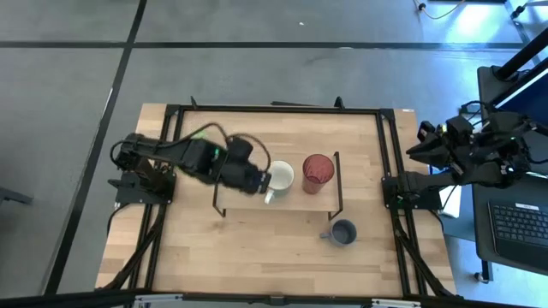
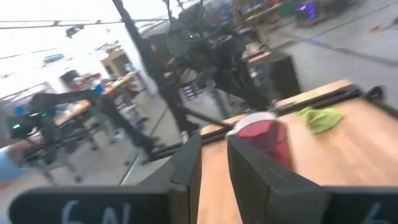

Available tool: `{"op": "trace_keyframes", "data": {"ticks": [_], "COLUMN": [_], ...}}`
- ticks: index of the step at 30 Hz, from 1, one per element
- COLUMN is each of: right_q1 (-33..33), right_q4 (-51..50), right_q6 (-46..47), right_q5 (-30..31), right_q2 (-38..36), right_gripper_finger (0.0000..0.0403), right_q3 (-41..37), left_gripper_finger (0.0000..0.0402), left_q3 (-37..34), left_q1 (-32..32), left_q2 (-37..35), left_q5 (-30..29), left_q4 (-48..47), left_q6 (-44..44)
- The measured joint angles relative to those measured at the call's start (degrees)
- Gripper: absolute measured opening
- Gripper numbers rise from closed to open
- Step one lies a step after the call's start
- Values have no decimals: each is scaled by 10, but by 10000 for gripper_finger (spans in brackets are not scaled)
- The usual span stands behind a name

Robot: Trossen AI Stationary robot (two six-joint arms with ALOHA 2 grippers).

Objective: Stack small to large cups/mugs on shelf
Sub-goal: Put the blue mug on the shelf

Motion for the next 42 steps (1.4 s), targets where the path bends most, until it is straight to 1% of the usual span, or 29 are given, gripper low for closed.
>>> {"op": "trace_keyframes", "data": {"ticks": [3,5,9,11,13,16,17,19,21,23,27,30,33,36,39,42], "right_q1": [0,0,0,0,0,0,0,1,9,22,58,79,97,118,149,188], "right_q4": [12,16,45,62,82,87,77,24,-43,-111,-230,-285,-321,-316,-255,-173], "right_q6": [5,10,-18,-16,0,56,72,92,114,134,194,249,304,347,391,440], "right_q5": [-38,-60,-55,-103,-152,-207,-221,-242,-243,-223,-135,-62,-25,-22,-48,-65], "right_q2": [11,23,57,80,106,144,155,176,188,194,191,191,207,228,250,271], "right_gripper_finger": [79,79,79,79,79,79,79,79,79,79,79,79,79,79,79,79], "right_q3": [0,0,0,0,0,0,0,0,0,0,0,0,-1,-28,-90,-155], "left_gripper_finger": [69,69,69,69,69,69,69,69,69,69,69,69,69,69,69,69], "left_q3": [0,0,0,0,0,-8,-16,-41,-73,-111,-192,-247,-297,-336,-364,-378], "left_q1": [-57,-96,-162,-192,-216,-245,-253,-272,-293,-313,-348,-374,-396,-418,-437,-454], "left_q2": [0,0,0,0,0,0,0,0,0,0,0,0,0,0,0,0], "left_q5": [-48,-84,-176,-218,-238,-251,-257,-259,-254,-254,-263,-270,-272,-273,-273,-273], "left_q4": [21,21,10,11,10,13,13,13,11,14,62,114,165,207,244,267], "left_q6": [20,8,-37,-43,-58,-77,-87,-118,-163,-216,-303,-342,-371,-398,-415,-423]}}
